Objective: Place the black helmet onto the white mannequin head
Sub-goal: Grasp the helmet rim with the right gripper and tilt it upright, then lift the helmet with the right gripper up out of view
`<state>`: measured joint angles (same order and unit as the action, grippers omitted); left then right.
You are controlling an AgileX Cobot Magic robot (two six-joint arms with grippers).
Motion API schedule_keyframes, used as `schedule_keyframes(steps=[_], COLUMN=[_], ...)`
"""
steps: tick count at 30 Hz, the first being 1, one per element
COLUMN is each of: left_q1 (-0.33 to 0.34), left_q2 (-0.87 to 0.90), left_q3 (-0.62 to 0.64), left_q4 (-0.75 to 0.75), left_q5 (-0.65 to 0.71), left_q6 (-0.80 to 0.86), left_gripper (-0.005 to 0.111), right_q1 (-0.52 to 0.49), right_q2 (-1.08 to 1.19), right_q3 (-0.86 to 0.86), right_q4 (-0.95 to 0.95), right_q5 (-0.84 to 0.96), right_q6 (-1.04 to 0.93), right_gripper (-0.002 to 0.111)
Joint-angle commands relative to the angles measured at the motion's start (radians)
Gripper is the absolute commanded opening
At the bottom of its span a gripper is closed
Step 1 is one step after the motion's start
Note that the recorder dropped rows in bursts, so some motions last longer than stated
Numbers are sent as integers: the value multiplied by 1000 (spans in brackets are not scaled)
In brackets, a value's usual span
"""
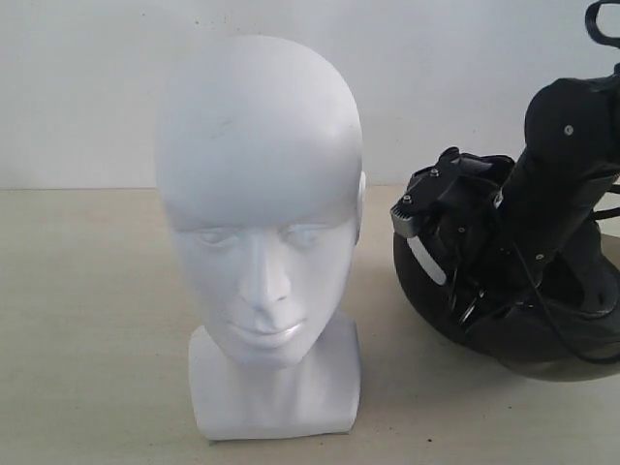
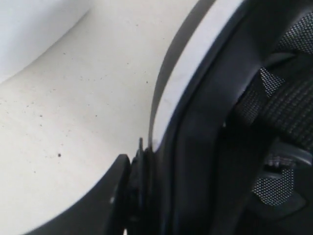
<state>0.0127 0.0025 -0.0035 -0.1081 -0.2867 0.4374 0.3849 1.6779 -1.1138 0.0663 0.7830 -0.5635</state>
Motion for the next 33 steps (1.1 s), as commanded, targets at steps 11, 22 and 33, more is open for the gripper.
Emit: schedule_keyframes(steps=[11,22,33], left_q1=[-1,-1,-1], left_q2=[-2,-2,-2], left_q3=[4,4,4], left_q4=[-3,-3,-3], left_q5=[-5,-5,-5], left_q6=[1,1,1], left_gripper=[4,4,4], right_q1=[-4,-4,-4], right_q2=[-340,-489,-666], right_q3=[-6,-153,-188], right_q4=[-10,102,107], right_q5=[-227,-456,-968], right_q6=[169,173,173], right_gripper=[0,0,0])
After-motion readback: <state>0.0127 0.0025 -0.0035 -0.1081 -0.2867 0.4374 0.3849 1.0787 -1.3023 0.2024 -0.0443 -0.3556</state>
